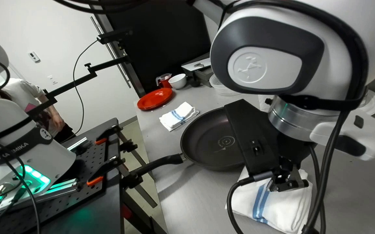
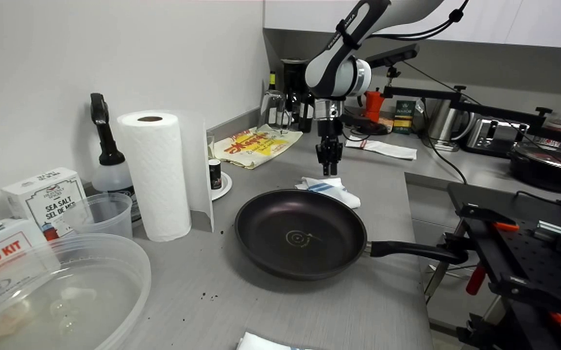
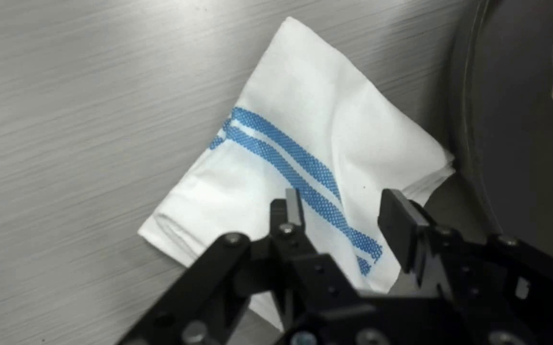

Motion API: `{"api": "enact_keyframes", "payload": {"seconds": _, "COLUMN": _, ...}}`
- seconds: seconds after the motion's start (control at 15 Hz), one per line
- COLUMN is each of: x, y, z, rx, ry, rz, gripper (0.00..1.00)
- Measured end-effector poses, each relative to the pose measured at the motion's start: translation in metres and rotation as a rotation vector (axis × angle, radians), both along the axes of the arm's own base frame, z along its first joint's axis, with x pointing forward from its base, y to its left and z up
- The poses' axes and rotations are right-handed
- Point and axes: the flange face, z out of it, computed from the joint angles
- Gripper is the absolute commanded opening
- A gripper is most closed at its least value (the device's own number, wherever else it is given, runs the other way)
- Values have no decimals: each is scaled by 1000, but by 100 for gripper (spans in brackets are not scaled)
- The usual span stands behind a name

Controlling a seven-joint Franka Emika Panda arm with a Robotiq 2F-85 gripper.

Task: Use the white and blue towel to wipe the black pan

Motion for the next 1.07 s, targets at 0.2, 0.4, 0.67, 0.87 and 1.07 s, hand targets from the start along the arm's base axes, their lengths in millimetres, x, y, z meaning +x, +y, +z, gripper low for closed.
{"api": "enact_keyframes", "payload": {"seconds": 0.2, "x": 4, "y": 0, "z": 13, "rx": 32, "ry": 28, "rz": 7, "gripper": 99}}
{"api": "enact_keyframes", "payload": {"seconds": 0.4, "x": 4, "y": 0, "z": 32, "rx": 52, "ry": 45, "rz": 15, "gripper": 100}}
{"api": "enact_keyframes", "payload": {"seconds": 0.67, "x": 2, "y": -4, "z": 81, "rx": 40, "ry": 66, "rz": 49, "gripper": 100}}
{"api": "enact_keyframes", "payload": {"seconds": 0.87, "x": -6, "y": 10, "z": 133, "rx": 36, "ry": 85, "rz": 124, "gripper": 100}}
{"api": "enact_keyframes", "payload": {"seconds": 1.07, "x": -17, "y": 39, "z": 184, "rx": 21, "ry": 100, "rz": 204, "gripper": 100}}
